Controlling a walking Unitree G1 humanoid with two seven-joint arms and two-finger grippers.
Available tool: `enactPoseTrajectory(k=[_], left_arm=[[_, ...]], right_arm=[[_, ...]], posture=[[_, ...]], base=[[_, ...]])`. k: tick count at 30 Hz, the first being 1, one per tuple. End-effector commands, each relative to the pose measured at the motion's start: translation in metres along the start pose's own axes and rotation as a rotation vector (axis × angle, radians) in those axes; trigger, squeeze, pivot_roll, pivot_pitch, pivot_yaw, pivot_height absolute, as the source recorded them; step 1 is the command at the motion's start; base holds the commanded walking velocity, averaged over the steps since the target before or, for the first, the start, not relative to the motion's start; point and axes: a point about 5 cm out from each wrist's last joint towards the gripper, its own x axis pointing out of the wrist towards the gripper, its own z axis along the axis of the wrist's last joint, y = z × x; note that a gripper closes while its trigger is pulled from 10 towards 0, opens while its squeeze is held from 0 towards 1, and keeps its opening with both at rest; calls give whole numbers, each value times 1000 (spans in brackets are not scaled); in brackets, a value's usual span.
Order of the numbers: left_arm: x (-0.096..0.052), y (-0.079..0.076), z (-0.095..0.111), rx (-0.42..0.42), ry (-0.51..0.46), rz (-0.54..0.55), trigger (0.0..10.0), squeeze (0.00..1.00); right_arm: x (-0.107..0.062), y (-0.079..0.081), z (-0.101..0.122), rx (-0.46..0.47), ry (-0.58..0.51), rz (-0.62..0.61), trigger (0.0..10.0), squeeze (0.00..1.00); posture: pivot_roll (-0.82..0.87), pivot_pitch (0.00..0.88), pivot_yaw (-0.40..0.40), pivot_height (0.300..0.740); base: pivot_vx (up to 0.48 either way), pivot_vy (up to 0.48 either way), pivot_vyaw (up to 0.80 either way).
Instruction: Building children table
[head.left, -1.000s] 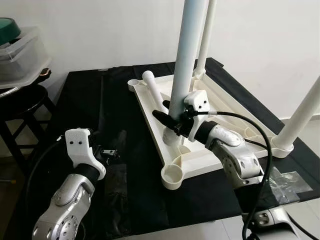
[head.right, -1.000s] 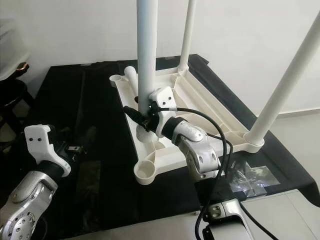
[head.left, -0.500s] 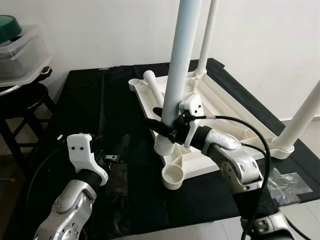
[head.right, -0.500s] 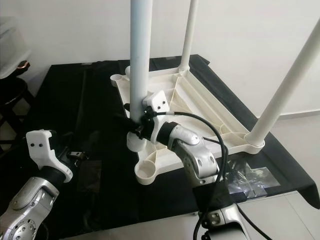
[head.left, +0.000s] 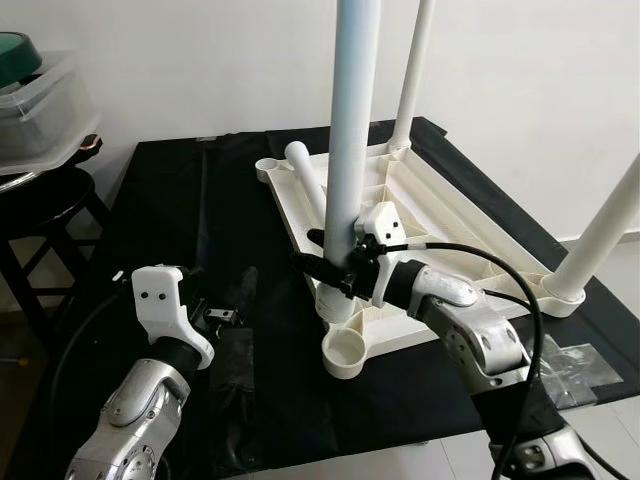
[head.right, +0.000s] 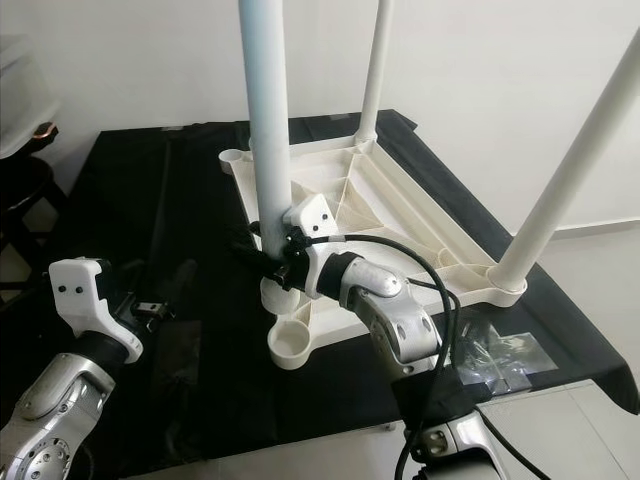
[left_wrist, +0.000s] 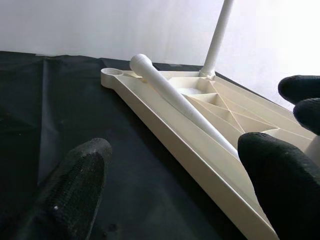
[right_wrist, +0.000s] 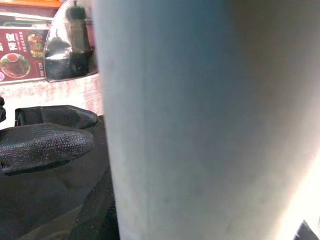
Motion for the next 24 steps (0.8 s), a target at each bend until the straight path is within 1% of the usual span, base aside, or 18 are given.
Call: enactPoseTrajectory(k=[1,5,9,16,24], left_arm=[[-3,1,-1,14,10,-6,10000,0],[-4,1,-2,9,15,-4,10000,0],[-3,7,-4,-13,22,36,10000,0],[-3,7,-4,-10,35,34,10000,0],[-8,6,-7,-6,54,33,10000,0]], right_arm=[[1,1,4,-17,-7,12,10000,0],[1,3,2,-29,3,28,10000,0],[2,3,2,-41,7,30,10000,0],[1,2,2,-50,16,36,10000,0],[2,4,3,-46,23,106,10000,0]], posture=[[-6,80,-3,740],[-7,80,-1,740],[-2,78,3,740],[14,85,1,740],[16,93,-6,740]], base=[[0,-341,0],[0,-373,0],[0,0,0],[0,0,0],[0,0,0]])
